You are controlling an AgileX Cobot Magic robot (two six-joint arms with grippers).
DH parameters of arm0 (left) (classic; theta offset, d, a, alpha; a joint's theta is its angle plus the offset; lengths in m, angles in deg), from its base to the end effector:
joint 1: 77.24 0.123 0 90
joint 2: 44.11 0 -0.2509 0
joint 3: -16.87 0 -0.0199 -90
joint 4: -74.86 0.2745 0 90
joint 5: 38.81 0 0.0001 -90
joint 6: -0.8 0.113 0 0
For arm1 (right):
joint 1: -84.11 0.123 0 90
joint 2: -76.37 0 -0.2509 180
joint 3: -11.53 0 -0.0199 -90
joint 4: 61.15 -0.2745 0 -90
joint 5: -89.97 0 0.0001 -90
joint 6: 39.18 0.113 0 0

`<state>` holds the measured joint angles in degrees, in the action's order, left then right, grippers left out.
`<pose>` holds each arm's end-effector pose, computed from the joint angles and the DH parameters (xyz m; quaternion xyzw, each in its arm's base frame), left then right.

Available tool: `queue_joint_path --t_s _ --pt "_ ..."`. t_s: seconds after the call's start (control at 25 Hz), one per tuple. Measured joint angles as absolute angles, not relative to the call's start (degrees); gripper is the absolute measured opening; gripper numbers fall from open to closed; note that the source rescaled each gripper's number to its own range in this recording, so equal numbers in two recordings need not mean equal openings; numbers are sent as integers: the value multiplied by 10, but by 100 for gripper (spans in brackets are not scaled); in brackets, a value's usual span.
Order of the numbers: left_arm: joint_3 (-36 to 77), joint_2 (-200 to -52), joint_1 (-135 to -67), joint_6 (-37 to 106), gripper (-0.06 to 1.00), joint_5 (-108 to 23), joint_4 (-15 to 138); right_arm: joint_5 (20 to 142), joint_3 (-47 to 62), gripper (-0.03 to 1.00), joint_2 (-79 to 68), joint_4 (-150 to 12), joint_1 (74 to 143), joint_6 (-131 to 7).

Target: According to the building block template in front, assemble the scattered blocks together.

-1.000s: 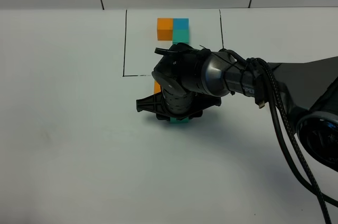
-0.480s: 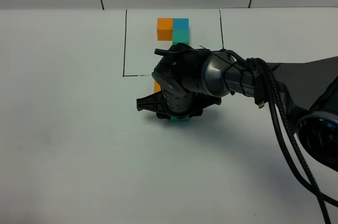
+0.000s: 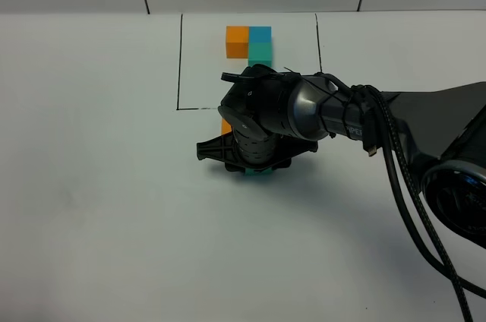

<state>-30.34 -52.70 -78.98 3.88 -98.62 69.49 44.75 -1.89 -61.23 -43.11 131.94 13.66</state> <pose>0.0691 -0.0112 0.2826 0.0372 0.8445 -0.0406 0.5327 0.3181 0.3142 0.0466 -0.0566 0.9868 -0.0070 0.1514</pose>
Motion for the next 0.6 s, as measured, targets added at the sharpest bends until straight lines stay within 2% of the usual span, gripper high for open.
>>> queue_joint_path --t_s 0.6 --pt "-303 -527 -790 39 76 -986 695 450 -19 3 -615 -405 1319 153"
